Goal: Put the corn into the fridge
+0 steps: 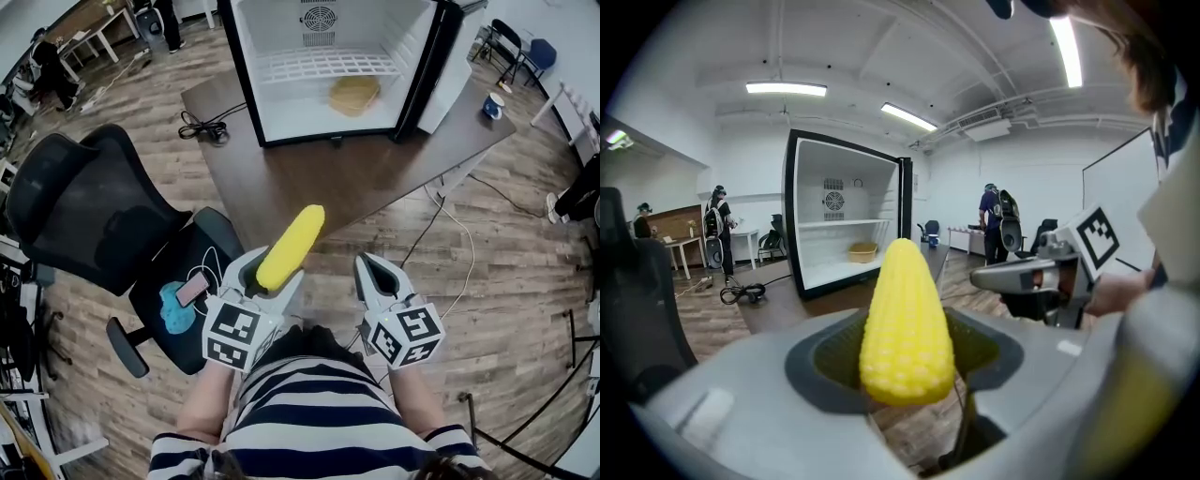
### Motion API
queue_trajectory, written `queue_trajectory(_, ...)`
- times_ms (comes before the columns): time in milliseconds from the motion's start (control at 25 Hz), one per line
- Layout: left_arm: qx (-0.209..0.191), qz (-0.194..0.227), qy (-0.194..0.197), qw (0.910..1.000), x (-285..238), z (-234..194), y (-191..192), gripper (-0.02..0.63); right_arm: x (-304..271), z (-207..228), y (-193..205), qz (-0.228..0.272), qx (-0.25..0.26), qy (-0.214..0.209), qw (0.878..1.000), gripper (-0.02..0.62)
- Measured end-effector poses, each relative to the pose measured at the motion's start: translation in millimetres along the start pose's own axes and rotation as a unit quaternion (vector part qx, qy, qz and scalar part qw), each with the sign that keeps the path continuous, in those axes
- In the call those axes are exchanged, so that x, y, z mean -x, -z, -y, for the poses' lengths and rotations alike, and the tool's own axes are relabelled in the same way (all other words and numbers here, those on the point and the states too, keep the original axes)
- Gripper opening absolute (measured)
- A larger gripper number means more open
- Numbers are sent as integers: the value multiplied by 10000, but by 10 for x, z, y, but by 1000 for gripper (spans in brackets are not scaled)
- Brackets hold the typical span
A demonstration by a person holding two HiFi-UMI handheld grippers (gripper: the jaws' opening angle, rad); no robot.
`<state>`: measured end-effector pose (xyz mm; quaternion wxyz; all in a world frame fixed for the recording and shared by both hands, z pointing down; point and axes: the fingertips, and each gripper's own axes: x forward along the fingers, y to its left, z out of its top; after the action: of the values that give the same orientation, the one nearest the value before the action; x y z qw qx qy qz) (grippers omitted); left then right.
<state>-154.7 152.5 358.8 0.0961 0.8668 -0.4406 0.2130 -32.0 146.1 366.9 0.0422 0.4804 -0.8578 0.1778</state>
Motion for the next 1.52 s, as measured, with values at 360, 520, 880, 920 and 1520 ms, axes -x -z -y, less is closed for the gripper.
queue_trajectory(360, -22, -42, -152, 9999, -79, 162, -5, 0, 156, 167, 64, -13, -60, -102, 9999, -8)
queue_trajectory(520, -36, -46, -171, 9998, -101, 241, -17, 0, 224, 222, 60, -5, -46, -109, 9999, -8)
queue_trajectory(880, -96, -11, -133, 9999, -124, 338, -57, 0, 370, 227, 49, 60, 46, -87, 9999, -8)
queue_trajectory(920, -107, -11, -119, 9999, -136, 352, -61, 0, 377, 230, 57, 54, 53, -86, 9999, -8)
queue_trajectory(1520, -131, -42, 106, 9999, -579, 25, -173, 0, -125, 381, -24, -80, 99, 6, 9999, -8)
